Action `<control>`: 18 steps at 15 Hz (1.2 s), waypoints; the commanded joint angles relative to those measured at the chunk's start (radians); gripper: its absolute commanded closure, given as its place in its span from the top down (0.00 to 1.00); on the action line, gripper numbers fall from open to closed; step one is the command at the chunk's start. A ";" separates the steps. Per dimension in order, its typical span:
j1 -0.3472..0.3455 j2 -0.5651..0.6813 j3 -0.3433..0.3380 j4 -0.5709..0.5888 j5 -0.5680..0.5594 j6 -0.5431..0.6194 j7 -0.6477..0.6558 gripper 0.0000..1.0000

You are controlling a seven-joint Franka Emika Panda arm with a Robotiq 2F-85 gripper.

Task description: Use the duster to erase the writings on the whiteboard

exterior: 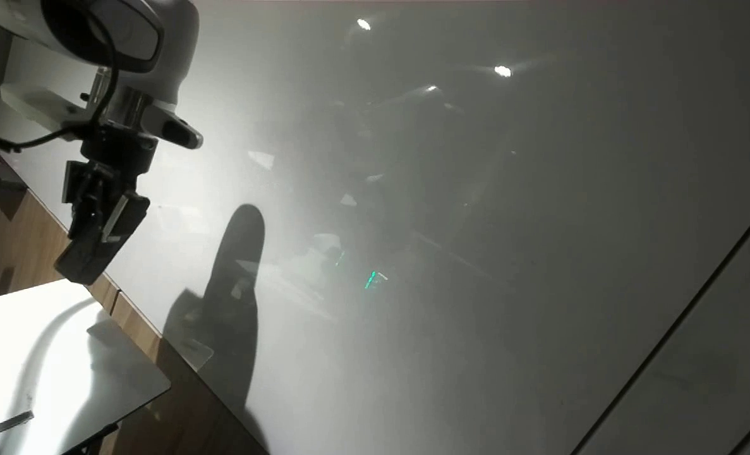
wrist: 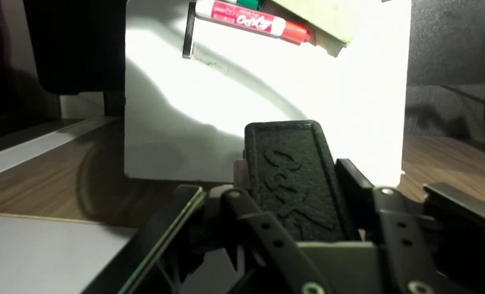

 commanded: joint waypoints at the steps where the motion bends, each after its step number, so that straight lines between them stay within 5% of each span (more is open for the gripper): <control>1: 0.006 0.049 0.005 -0.036 0.037 0.065 -0.018 0.29; 18: 0.005 0.351 0.015 -0.045 0.006 0.261 0.008 0.29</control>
